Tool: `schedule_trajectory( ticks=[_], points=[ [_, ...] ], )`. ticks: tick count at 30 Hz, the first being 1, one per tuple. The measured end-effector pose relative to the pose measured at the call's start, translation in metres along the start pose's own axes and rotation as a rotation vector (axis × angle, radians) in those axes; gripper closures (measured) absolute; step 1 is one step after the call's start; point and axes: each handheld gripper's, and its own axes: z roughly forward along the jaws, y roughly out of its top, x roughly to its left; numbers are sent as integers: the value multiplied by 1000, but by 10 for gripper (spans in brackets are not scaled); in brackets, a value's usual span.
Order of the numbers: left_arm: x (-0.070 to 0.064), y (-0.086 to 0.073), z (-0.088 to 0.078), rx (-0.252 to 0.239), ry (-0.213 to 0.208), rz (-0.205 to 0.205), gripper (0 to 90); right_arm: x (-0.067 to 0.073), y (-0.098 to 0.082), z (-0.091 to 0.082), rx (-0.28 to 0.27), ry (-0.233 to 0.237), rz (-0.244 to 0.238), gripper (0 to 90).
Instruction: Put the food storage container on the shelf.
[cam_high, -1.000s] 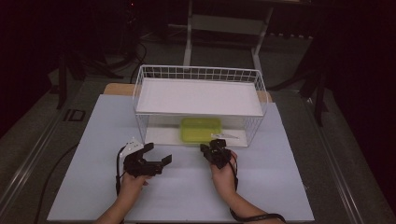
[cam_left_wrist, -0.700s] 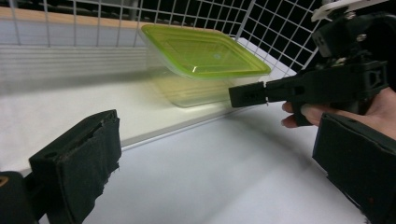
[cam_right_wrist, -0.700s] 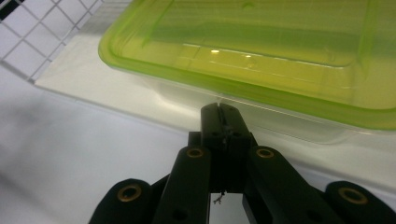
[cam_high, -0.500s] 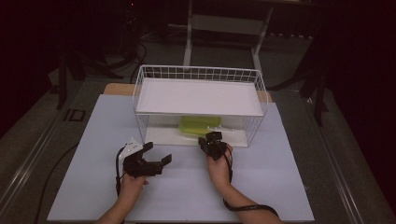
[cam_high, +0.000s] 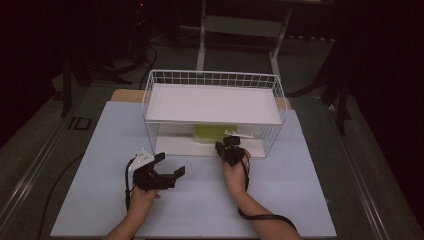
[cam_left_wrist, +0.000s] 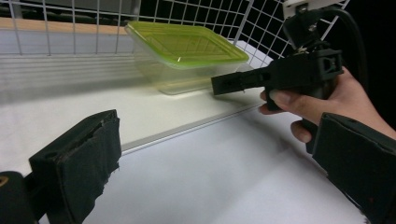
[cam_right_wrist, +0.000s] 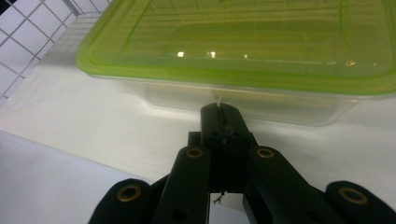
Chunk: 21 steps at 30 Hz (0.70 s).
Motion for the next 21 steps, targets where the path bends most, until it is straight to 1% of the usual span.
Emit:
schedule_trajectory(
  ticks=[4, 5, 7, 10, 13, 14, 17, 21],
  points=[
    [-1, 0, 1, 3, -3, 13, 20, -1, 2, 3, -9, -6, 2, 898],
    [-1, -1, 1, 3, -4, 11, 20, 0, 3, 4, -5, 7, 8, 897],
    [-1, -1, 2, 6, -1, 11, 20, 1, 4, 4, -4, -3, 11, 898],
    [-1, -1, 1, 6, -3, 11, 20, 2, 5, 6, 4, -2, 11, 898],
    [-1, -1, 1, 5, 0, 16, 20, 3, 4, 6, 9, 6, 7, 877],
    [-1, -1, 1, 4, -3, 16, 20, 4, 4, 6, 4, 6, -5, 869],
    [-2, 0, 1, 2, -2, 22, 20, 6, 2, 1, 13, 13, -32, 858],
    [-3, 0, 1, 4, -5, 30, 20, 9, -1, -5, 17, 20, -54, 825]
  ],
)
